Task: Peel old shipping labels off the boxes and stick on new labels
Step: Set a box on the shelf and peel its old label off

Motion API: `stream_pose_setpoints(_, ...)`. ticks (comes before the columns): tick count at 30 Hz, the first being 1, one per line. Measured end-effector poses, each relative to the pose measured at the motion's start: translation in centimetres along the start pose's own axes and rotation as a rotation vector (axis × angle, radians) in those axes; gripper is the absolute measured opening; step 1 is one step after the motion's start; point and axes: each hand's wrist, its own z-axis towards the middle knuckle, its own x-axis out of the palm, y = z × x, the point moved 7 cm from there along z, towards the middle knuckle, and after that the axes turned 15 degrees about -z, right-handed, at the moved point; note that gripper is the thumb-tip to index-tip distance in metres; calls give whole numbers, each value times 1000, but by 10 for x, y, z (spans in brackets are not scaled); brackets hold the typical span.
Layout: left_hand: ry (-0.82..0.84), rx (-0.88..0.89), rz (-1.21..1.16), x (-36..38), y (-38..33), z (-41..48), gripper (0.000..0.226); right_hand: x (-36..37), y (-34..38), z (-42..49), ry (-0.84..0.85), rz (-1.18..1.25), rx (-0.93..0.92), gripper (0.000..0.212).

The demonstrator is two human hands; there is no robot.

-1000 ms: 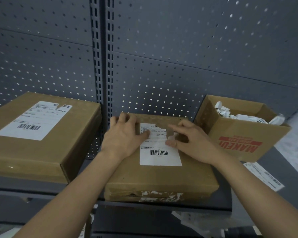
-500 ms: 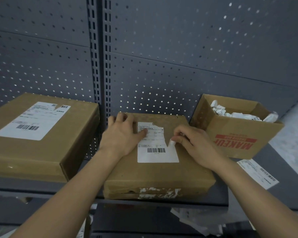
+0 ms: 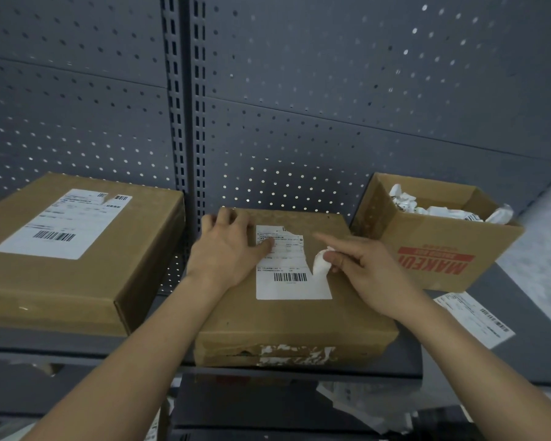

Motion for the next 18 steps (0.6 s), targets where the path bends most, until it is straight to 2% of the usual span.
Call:
stream_pose_setpoints(3,-2,-2,-1,0,1,0,58,-3,1,-1,-56,76,34,30)
stream_pose_setpoints(6,5,6,12,1,-1,0,59,2,5,0,29,-22,14,20)
stream_pose_setpoints(10,4,-3,13,0,-2,-1,60,12,-1,-3,222,-238,25,45)
stream_pose_setpoints(12,6,-4,9,1,-1,-1,60,10,-1,-5,236,-273,16,37)
stream_pose_setpoints(15,5,-4,2,0,-1,-1,60,5,6,-8,218,-277,-38,15)
stream_pose_setpoints(18,4,-6,4,0,-1,-1,59,5,14,-10,223,-265,-94,8)
